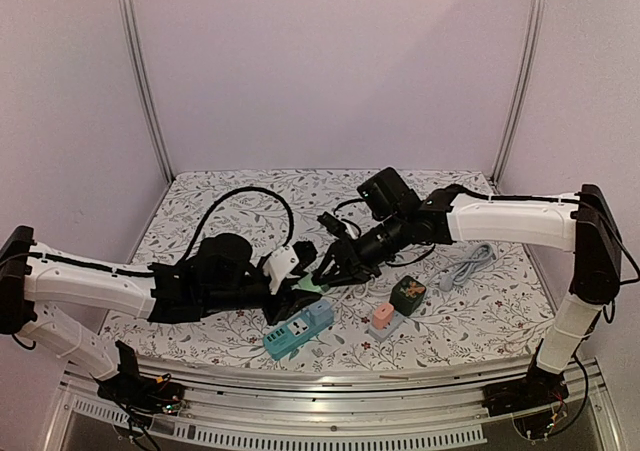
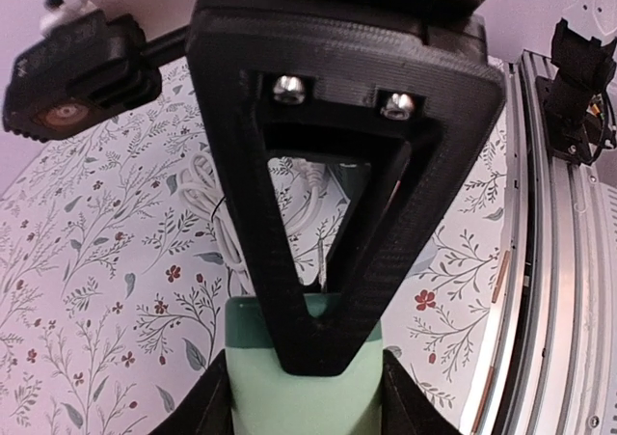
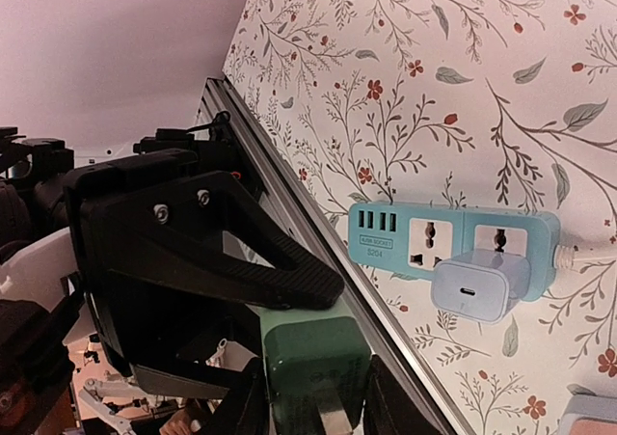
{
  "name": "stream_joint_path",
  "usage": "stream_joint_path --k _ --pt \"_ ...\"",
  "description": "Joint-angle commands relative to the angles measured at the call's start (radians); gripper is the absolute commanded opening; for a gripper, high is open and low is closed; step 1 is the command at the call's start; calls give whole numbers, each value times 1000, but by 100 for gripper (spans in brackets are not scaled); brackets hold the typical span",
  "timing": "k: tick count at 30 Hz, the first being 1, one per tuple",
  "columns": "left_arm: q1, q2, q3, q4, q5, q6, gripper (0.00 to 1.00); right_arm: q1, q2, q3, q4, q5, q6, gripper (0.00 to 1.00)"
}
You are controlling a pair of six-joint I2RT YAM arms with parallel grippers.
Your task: Insert the plug
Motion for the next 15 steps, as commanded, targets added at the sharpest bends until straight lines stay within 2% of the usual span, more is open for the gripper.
stream_joint_path --k 1,3,5,6,9,11,13,14,15 --pt "-17 20 26 18 -14 15 12 19 20 38 32 -59 -1 28" --pt "-18 21 27 16 -18 16 13 20 20 38 33 -60 0 21" --pt "-21 22 26 15 -23 17 19 20 22 38 33 -63 0 13" --pt "-22 21 26 16 -23 15 25 20 22 37 33 -64 -1 10" --pt "-27 14 25 13 -34 5 54 23 16 30 35 -62 -4 5" --pt "-33 1 15 14 -55 -5 70 23 3 21 39 -51 -10 4" --pt "-35 -21 -3 22 -72 -15 92 22 -11 13 40 -18 -23 4" --pt "-36 -32 -12 26 -79 -24 98 23 -24 9 38 10 -29 4" --pt "-36 -47 -20 26 -82 -30 99 22 -33 4 38 41 -35 4"
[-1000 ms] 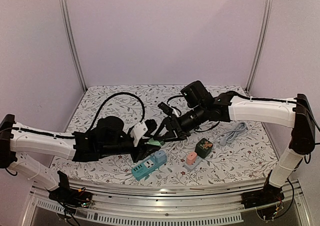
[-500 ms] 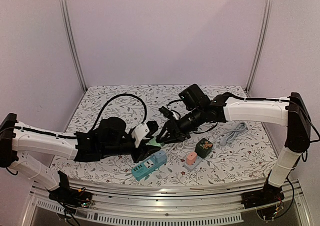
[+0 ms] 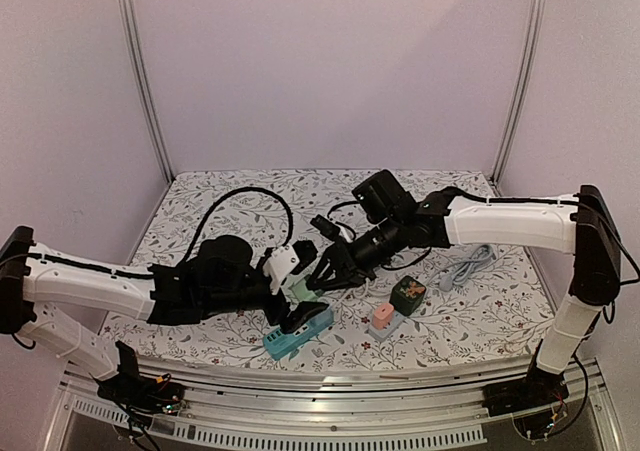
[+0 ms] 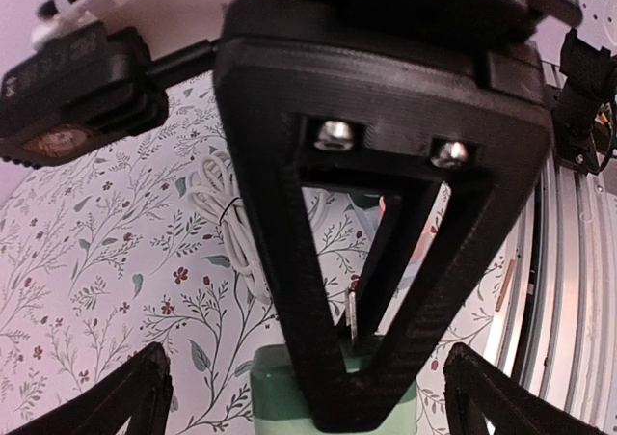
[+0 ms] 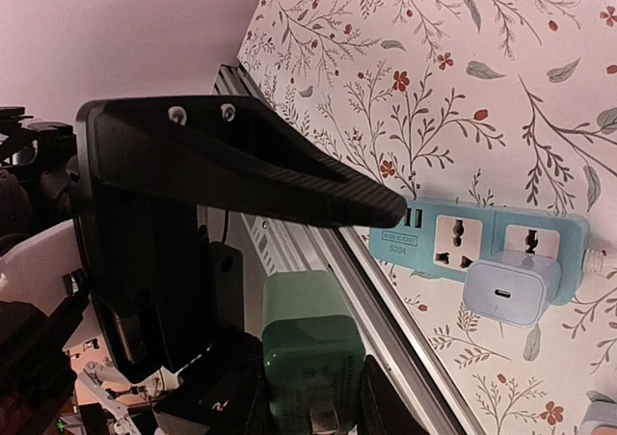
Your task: Insert the plug
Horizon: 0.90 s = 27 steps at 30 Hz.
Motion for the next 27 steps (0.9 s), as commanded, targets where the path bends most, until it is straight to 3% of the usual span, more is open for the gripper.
stream_joint_path --k 1,8,14,19,27 --pt "-16 -63 -28 18 -43 -31 99 3 -53 -5 21 89 -43 3" --pt "-16 -197 -77 -2 -123 -119 99 -1 -118 -41 52 278 -119 4" --pt "2 -311 -105 -4 -97 -223 99 -3 -196 -130 238 314 -132 4" --pt "53 -371 -105 11 24 -332 96 -4 -278 -228 436 343 -121 1" --pt "161 -333 -76 139 329 -512 87 -4 -328 -316 684 225 -47 0"
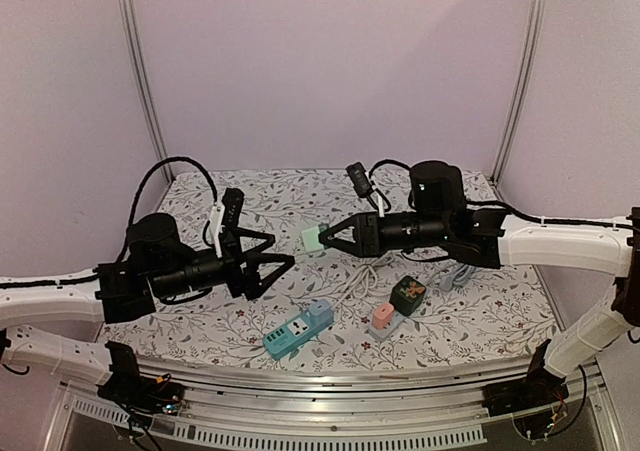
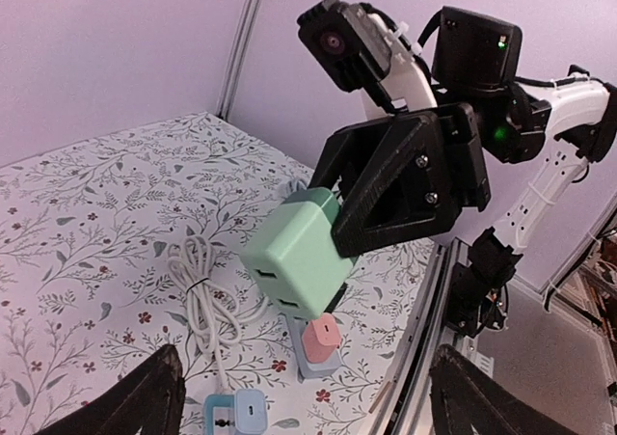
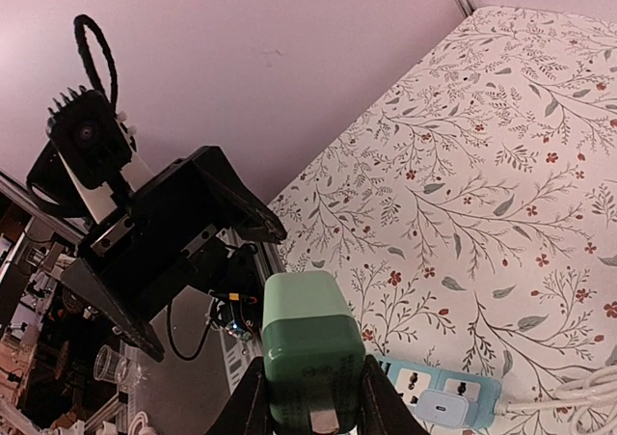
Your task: Insert the plug
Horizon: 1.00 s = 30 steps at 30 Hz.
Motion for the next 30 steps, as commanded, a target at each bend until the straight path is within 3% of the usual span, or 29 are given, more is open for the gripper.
stream_joint_path --k 1,7,15,30 --pt "55 38 19 120 230 -135 86 -4 -37 -41 215 -74 64 0" --pt "70 111 83 207 350 -191 76 -2 -45 -74 380 -139 159 0" --pt "75 124 111 245 340 -226 63 -2 -58 -96 488 -188 234 0" --pt "78 153 159 225 382 -249 51 -1 -106 -118 393 -180 174 0"
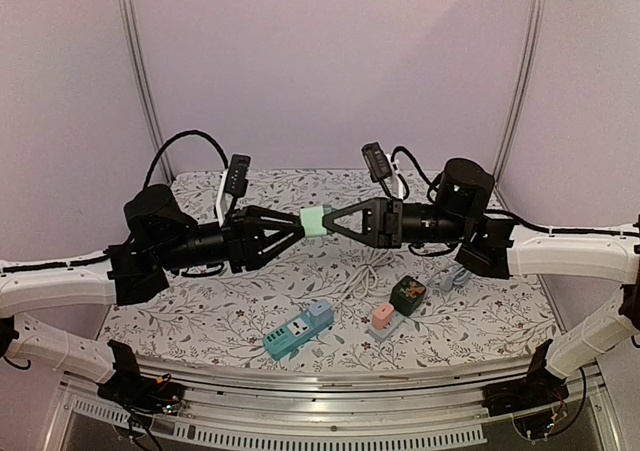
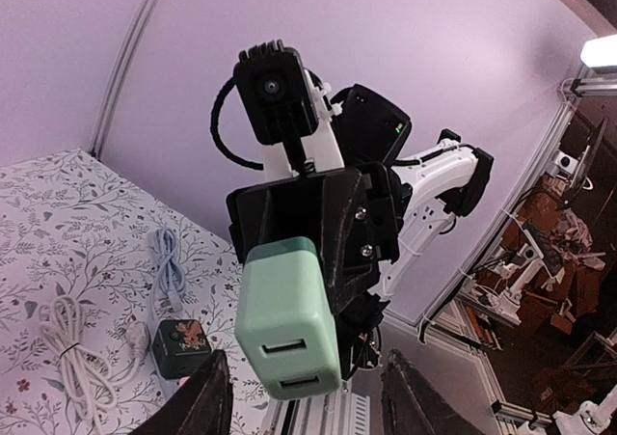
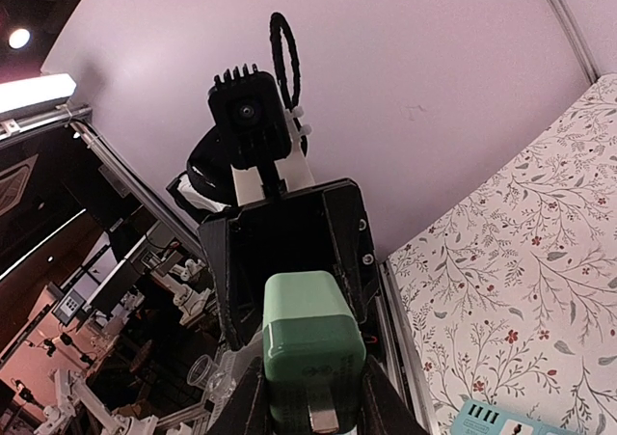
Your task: Insert the plug
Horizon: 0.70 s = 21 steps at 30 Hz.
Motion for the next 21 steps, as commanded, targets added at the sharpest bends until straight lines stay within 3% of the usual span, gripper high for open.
stream_joint_path --k 1,21 --pt "14 28 32 3 30 -22 50 -1 -46 -15 -44 10 -47 0" --pt "12 102 59 80 60 -65 39 11 -40 -6 -118 27 -95 0"
